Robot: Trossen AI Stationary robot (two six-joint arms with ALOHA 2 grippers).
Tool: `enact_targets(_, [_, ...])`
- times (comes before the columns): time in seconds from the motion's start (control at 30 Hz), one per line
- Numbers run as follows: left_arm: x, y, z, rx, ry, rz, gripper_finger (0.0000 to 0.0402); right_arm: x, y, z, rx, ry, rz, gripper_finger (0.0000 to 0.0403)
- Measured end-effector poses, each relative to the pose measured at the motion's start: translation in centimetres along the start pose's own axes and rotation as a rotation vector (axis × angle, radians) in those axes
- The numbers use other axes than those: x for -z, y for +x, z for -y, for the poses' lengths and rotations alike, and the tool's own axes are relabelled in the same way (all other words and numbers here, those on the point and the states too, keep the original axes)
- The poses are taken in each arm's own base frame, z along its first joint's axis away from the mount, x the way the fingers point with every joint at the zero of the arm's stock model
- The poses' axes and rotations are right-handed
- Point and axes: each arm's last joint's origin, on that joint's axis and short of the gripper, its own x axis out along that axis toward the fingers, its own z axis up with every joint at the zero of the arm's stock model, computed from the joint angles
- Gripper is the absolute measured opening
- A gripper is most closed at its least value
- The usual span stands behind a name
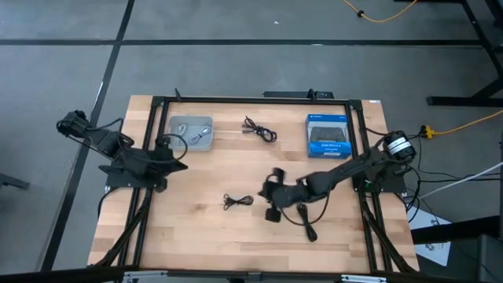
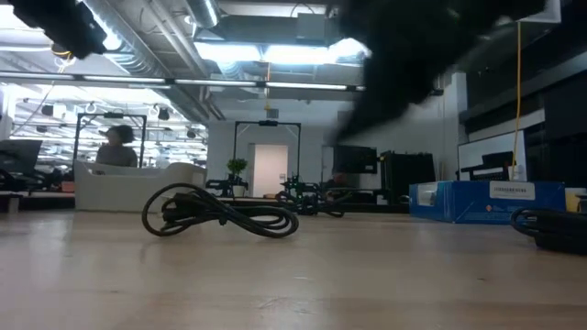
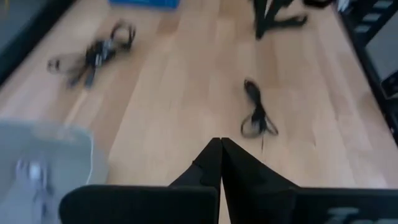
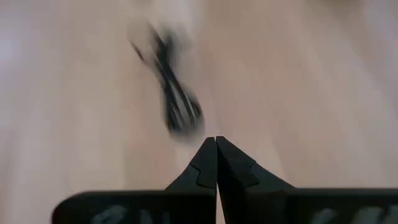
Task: Pick and place USB-C Cables
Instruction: Put the bottom left black charger cable into the gray bin
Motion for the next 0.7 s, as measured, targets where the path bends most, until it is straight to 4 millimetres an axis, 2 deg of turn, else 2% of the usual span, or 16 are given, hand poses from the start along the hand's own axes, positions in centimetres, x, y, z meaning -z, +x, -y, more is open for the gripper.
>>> enact_targets(0.13, [2.0,1.4,-0.2,0.021,0.076,0.159,0.0000,-2.9,0.6,1.2,-0.104,-0.010,0.204,0.0000])
enact_targets(0.33, [4.5,3.0,-0.3,0.074,0.086,0.288,0.0000,-3.7,0.9,2.2,-0.197,-0.031,0.242,0.0009])
enact_targets(0.43, [4.6,3.1,-0.4,0.077,0.071,0.311,0.0000,-4.1,0.8,2.1,-0.199,-0.086,0.284,0.0017])
enact_targets(0.57, [4.5,3.1,-0.3,0.087,0.055,0.331,0.0000,-4.4,0.8,2.3,-0.198,-0.065,0.306,0.0024])
enact_targets(0.7, [4.3,3.0,-0.2,0.118,0.049,0.345,0.0000,-4.5,1.1,3.1,-0.186,-0.049,0.298,0.0063])
